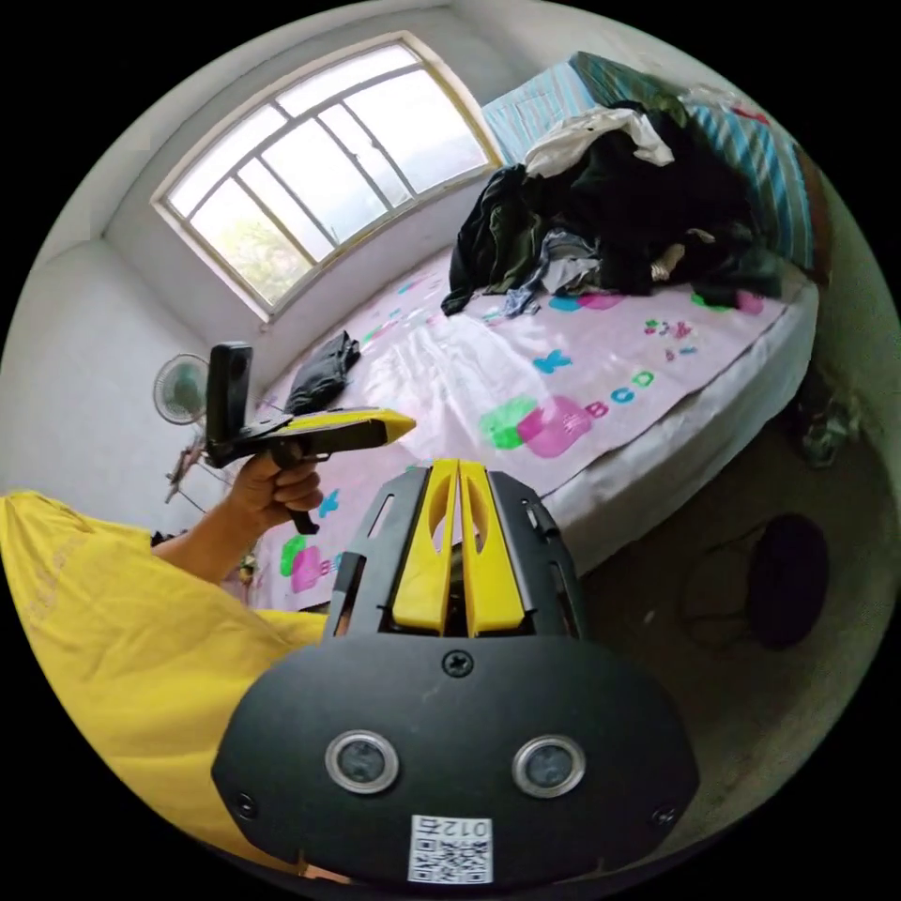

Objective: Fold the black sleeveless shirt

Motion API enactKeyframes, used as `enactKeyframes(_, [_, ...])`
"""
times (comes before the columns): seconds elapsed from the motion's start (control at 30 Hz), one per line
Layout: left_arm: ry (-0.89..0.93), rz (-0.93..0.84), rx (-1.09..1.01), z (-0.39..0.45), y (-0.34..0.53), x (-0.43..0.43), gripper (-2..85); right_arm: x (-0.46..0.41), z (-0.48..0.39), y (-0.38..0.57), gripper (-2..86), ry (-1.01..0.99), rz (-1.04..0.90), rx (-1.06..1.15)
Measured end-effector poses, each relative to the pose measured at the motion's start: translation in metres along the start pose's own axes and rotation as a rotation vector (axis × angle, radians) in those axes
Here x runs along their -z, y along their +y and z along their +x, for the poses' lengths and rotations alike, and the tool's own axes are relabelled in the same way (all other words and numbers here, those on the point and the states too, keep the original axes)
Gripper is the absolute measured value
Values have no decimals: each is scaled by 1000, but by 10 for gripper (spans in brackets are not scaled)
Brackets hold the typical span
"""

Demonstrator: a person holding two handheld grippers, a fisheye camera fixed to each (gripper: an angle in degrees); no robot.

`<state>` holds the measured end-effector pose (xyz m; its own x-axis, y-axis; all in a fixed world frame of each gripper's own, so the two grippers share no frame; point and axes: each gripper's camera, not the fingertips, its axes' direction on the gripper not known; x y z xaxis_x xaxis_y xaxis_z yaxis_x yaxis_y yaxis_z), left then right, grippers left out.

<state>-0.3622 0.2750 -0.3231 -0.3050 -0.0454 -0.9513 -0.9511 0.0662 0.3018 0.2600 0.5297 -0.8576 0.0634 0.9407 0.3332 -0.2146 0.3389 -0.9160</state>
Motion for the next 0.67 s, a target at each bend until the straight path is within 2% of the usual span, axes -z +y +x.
enactKeyframes(0.23, [-72, 87, 196, -88, -149, -82, 4, 32, -8, -215, 18, 42, -36, 212])
enactKeyframes(0.5, [-284, 122, 454, -163, -307, -195, 3, 29, 9, -481, 43, 133, -25, 482])
enactKeyframes(0.57, [-260, 114, 539, -173, -337, -218, 3, 38, -6, -556, 48, 115, -30, 519])
enactKeyframes(0.67, [-323, 98, 578, -180, -391, -244, 4, 53, -37, -642, 50, 95, -7, 562])
